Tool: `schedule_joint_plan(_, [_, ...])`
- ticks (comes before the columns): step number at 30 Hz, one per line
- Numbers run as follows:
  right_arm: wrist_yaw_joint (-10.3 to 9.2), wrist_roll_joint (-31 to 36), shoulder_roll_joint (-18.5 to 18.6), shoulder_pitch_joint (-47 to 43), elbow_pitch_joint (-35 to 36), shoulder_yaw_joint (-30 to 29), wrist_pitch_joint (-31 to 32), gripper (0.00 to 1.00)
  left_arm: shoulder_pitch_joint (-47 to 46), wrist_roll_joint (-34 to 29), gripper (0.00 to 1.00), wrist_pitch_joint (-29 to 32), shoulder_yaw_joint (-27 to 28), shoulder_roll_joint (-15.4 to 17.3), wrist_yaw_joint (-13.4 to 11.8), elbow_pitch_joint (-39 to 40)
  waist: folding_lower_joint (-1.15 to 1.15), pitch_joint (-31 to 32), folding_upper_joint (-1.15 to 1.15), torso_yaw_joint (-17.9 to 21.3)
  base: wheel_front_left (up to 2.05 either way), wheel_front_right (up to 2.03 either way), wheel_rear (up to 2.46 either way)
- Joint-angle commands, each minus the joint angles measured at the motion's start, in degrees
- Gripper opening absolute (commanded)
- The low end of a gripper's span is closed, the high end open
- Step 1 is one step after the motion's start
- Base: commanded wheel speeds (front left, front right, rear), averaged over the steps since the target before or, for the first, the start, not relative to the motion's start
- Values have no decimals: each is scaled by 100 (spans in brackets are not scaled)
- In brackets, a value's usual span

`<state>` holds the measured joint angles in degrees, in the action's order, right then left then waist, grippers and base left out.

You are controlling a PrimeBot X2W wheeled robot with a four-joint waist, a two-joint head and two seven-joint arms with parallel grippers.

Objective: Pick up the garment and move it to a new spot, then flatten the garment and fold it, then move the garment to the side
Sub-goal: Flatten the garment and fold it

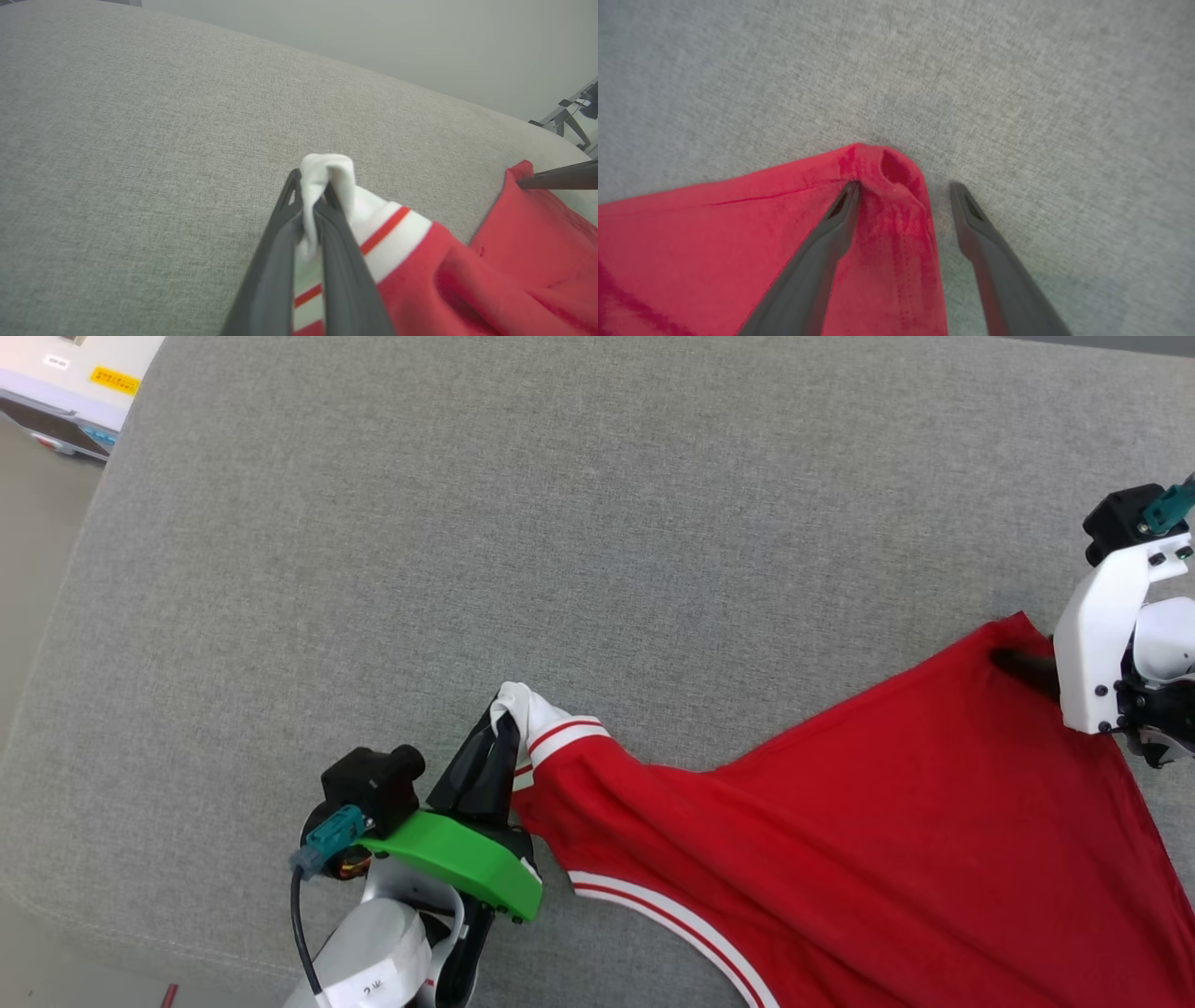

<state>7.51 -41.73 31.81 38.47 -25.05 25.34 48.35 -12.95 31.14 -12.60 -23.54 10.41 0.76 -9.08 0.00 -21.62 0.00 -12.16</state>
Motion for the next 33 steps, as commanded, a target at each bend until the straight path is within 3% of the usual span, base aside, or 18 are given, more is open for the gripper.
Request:
schedule_joint_plan(1, [-2, -146, -177, -425, -285, 353, 233, 0, -95, -22, 0, -49, 21, -34, 0, -24, 0, 5, 0, 13, 0, 0, 0])
schedule_joint_plan(9, [-2, -361, -65, -126, -189, 440, -76, 0, -64, 4, 0, -74, 77, 60, -13, -91, 0, 312, 0, 89, 0, 0, 0])
schedule_joint_plan(18, [-2, -421, -80, 126, -144, -60, -1003, 0, -380, 56, 0, 78, 237, 407, 104, -182, 0, 1059, 0, 375, 0, 0, 0])
schedule_joint_plan(25, [-2, -173, -226, 327, -340, -494, -1506, 0, -1282, 114, 0, 313, 430, 662, 242, -453, 0, 1389, 0, 710, 0, 0, 0])
schedule_joint_plan(33, [-2, 635, -610, 966, -779, -1190, -2100, 0, -2807, 411, 0, 492, 558, 422, 415, -1533, 0, 1289, 0, 985, 0, 0, 0])
